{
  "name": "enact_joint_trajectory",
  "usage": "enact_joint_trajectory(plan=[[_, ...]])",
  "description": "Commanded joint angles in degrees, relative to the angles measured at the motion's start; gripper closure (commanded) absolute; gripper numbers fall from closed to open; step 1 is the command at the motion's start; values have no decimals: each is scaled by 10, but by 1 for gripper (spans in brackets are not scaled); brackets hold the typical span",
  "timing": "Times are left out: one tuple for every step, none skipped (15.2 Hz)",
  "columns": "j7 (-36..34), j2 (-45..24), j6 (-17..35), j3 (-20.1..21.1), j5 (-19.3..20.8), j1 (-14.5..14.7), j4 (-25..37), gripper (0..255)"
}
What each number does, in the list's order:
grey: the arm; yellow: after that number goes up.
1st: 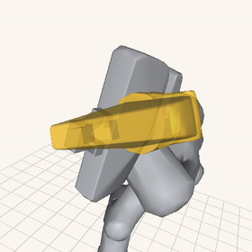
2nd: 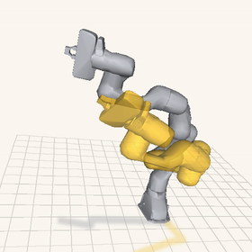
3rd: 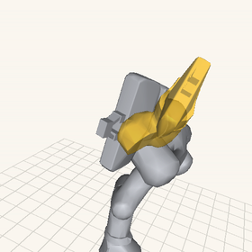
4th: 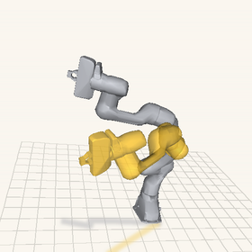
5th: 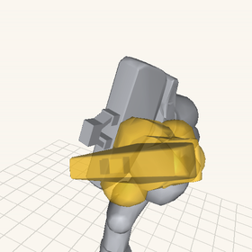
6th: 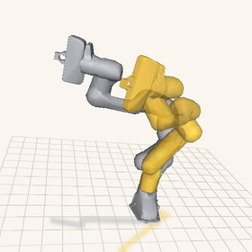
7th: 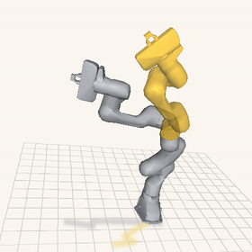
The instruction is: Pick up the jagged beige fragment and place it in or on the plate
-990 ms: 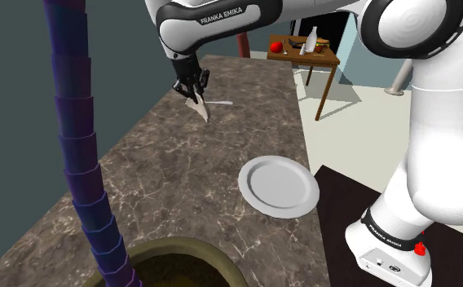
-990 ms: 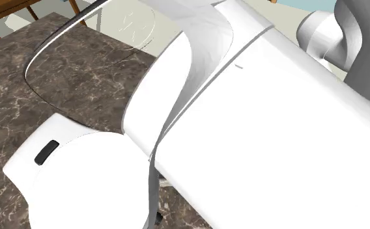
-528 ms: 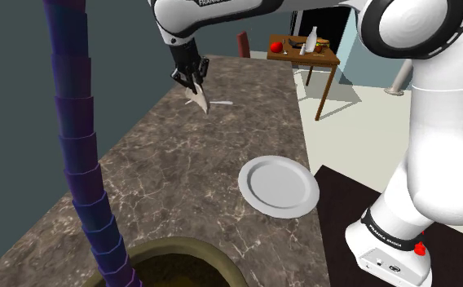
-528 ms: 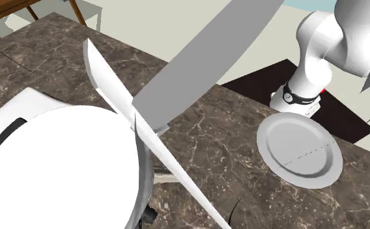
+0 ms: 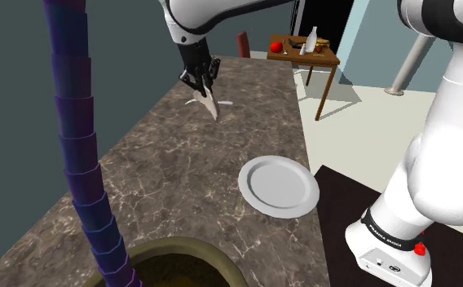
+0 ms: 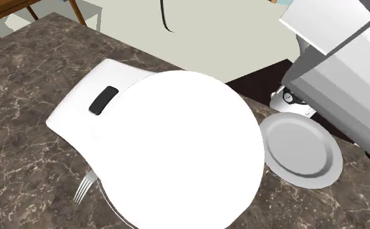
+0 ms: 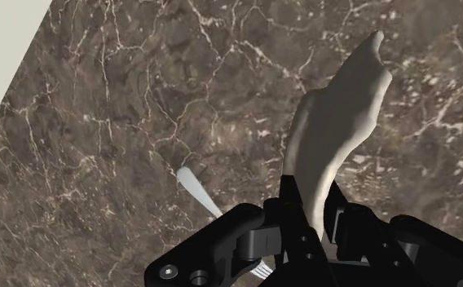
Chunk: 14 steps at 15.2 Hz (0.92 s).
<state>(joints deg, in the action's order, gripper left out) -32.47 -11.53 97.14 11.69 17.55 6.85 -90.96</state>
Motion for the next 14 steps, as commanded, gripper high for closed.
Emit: enact_joint_trajectory(plan=[[-6, 51, 14, 3, -9, -1, -64, 255], [-10, 73, 18, 6, -14, 0, -91, 255], [-14, 94, 22, 8, -19, 2, -117, 255], [-18, 115, 25, 10, -23, 4, -141, 255], [-22, 136, 27, 12, -28, 6, -165, 255], [-26, 157, 29, 14, -34, 9, -188, 255], [-30, 177, 30, 17, -39, 11, -210, 255], [-33, 197, 30, 19, -44, 15, -231, 255], [-37, 218, 30, 21, -50, 18, -251, 255], [-40, 238, 29, 24, -56, 22, -270, 255], [-44, 257, 28, 26, -62, 26, -289, 255], [-47, 277, 26, 29, -68, 30, -307, 255], [-51, 297, 23, 32, -74, 35, -325, 255], [-55, 316, 20, 34, -81, 40, -341, 255]])
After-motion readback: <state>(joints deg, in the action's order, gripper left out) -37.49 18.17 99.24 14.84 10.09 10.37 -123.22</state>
